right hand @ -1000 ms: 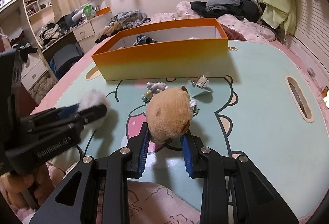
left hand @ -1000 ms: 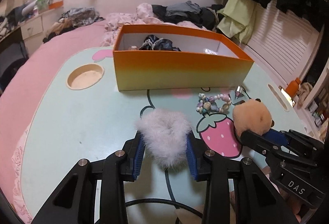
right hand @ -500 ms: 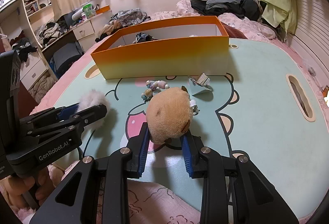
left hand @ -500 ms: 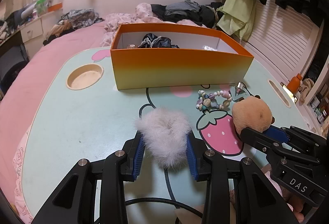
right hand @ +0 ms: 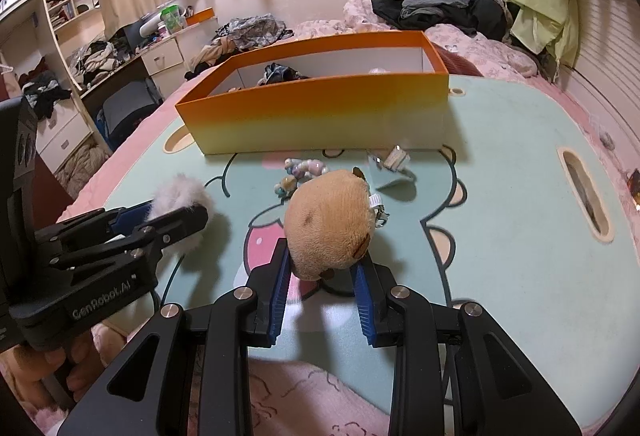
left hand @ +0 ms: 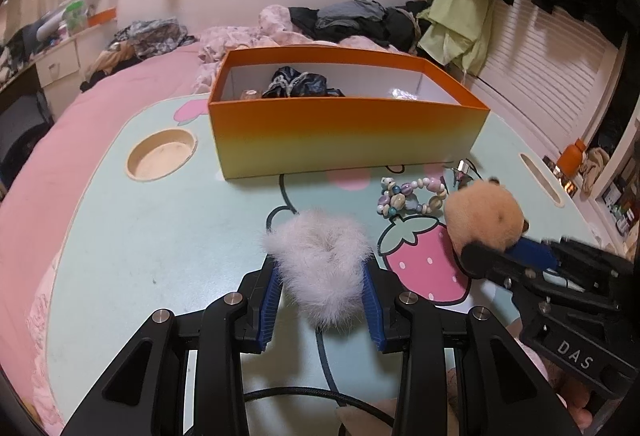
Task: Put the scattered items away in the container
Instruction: 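Lower the bear head and white pompom into the orange box, open both grippers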
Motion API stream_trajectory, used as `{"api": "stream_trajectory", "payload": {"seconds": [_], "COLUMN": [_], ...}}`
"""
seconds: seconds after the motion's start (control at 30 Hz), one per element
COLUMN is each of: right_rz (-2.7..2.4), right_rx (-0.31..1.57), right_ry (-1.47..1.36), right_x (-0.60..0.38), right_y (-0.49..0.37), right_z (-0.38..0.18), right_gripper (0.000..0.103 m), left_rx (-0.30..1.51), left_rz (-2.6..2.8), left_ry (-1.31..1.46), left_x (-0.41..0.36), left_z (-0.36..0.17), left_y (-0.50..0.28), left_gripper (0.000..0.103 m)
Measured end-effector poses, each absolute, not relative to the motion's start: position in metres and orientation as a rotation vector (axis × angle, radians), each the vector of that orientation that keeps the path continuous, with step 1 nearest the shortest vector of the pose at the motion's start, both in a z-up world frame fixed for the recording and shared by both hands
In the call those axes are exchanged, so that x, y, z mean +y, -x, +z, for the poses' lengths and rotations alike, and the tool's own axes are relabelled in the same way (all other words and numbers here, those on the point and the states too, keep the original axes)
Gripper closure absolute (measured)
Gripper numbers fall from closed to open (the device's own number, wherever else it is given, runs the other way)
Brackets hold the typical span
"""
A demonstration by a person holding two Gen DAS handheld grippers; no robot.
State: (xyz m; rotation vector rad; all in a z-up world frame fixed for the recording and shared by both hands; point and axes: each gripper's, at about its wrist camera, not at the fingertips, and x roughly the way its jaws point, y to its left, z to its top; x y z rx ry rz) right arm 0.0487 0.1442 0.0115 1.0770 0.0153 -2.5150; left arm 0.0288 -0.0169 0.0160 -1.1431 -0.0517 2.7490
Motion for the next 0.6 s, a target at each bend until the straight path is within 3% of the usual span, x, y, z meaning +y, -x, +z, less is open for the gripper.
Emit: {"api": "stream_trajectory", "payload": {"seconds": [0.43,0.6], "right_rz": [-2.599,-2.627], "right_rx": [-0.003,0.011], "right_ry": [-0.916,-0.963], "right_x": [0.126,0.119], "right_y": [0.013,0.048], "right_z": [0.085,0.087], "right_gripper": [0.071,0.071], "left_rx": [-0.106,-0.145], "left_rz": [2.759,2.768], "left_ry": [0.971,1.016], "left_x": [-0.024,-0.027], "left_z": [0.086,0.085], "left_y": [0.024,0.06], "left_gripper": [0.068,0.068]}}
